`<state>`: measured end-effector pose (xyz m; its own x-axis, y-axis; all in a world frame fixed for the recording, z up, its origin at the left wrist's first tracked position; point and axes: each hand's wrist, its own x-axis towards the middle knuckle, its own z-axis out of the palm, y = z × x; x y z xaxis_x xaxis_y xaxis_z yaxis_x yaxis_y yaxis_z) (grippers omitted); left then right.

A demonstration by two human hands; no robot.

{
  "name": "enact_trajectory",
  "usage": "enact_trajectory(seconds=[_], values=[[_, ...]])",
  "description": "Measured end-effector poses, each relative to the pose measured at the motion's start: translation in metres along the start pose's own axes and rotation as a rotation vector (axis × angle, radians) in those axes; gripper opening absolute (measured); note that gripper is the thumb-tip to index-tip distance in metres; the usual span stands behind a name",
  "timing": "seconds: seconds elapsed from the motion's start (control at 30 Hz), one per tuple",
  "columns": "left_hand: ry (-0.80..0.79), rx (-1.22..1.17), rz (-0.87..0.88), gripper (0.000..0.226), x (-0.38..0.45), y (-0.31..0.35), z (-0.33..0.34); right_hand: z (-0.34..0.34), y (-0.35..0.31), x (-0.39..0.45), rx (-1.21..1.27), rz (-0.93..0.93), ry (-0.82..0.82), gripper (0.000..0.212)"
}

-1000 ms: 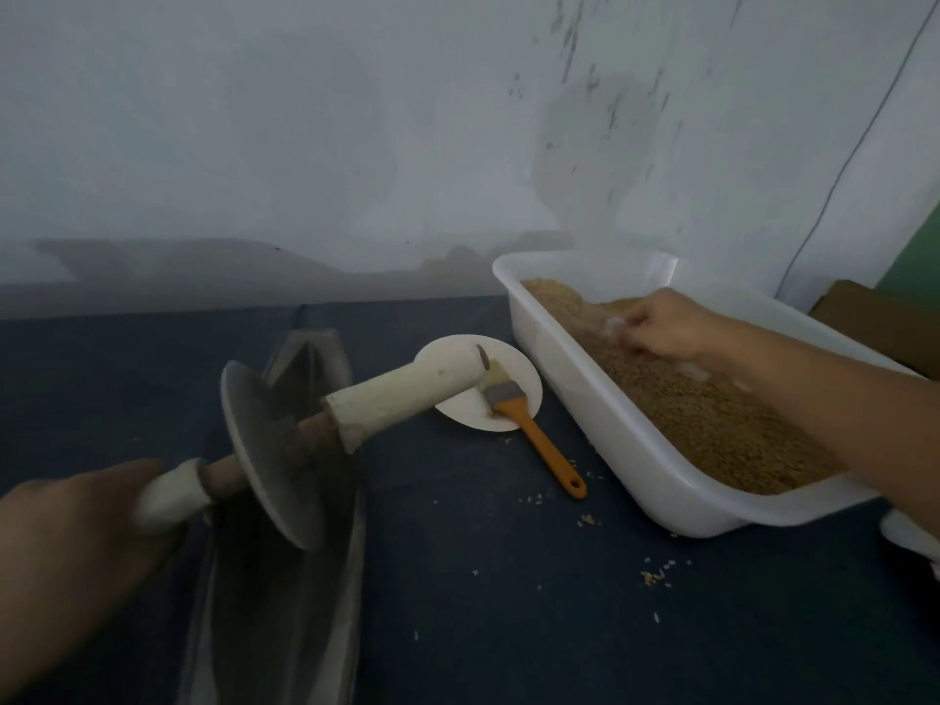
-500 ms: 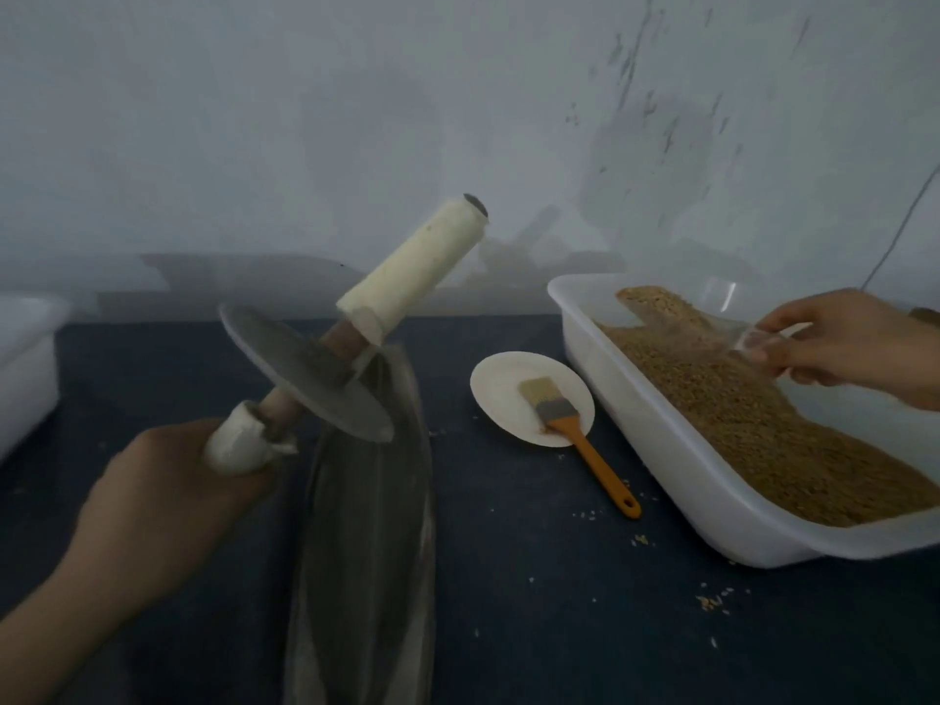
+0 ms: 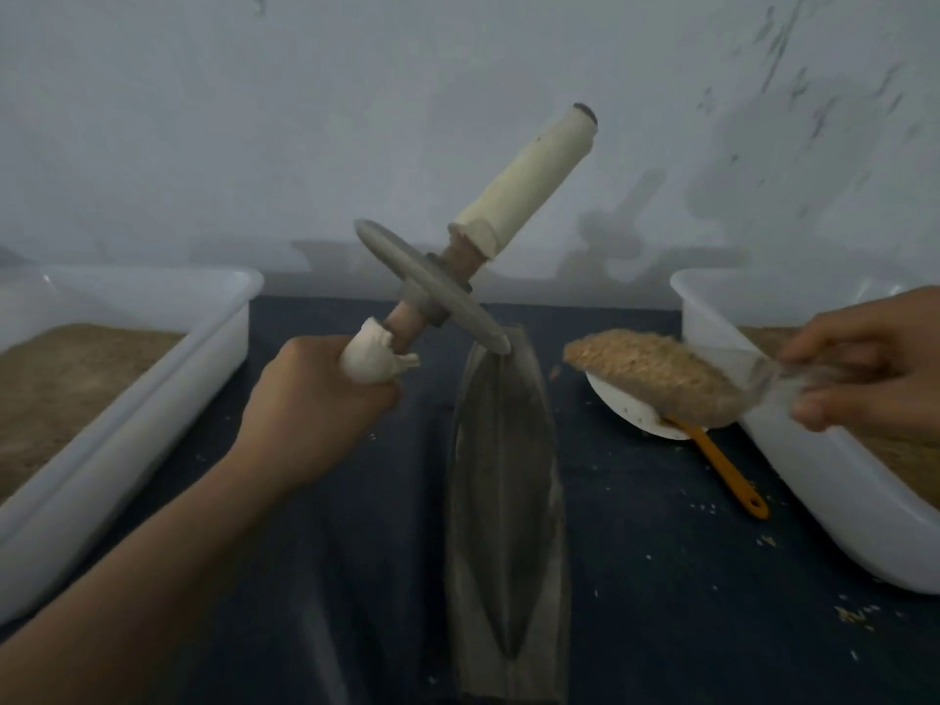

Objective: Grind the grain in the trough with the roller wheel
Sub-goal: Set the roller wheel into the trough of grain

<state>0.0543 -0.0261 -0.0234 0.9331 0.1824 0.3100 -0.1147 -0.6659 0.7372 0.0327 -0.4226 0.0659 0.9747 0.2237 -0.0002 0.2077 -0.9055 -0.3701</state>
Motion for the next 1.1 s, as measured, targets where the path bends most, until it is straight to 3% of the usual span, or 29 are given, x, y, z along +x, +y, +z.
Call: enact_trajectory(seconds=[0.1,0.23,0.6,0.67,0.77,0.83,0.93,1.1], values=[[-0.005,0.024,0.028,0.009,-0.001,0.003,-0.007,0.017,-0.032,0.01,-0.05,-0.006,-0.066,0.044],[0.026,0.054,0.032,0.017,-0.006,0.0,-0.008,0.036,-0.054,0.018,-0.301,-0.103,0.007,0.02],[0.035,0.064,0.044,0.017,-0.011,-0.002,-0.005,0.053,-0.106,0.016,-0.986,-0.348,0.033,0.004],[0.029,0.069,0.048,0.016,-0.011,-0.002,-0.005,0.056,-0.114,0.017,-1.07,-0.373,0.063,0.018],[0.024,0.066,0.039,0.014,-0.012,0.0,-0.004,0.058,-0.119,0.012,-1.197,-0.546,0.171,0.064],[0.019,0.069,0.029,0.013,-0.013,0.002,-0.004,0.056,-0.115,0.009,-1.279,-0.581,0.291,0.062],[0.005,0.059,0.019,0.016,-0.014,0.004,-0.003,0.041,-0.085,0.009,-1.09,-0.527,0.419,0.019],[-0.005,0.119,0.01,0.025,-0.019,0.004,-0.002,-0.035,0.03,0.014,-0.699,0.023,0.501,0.031]])
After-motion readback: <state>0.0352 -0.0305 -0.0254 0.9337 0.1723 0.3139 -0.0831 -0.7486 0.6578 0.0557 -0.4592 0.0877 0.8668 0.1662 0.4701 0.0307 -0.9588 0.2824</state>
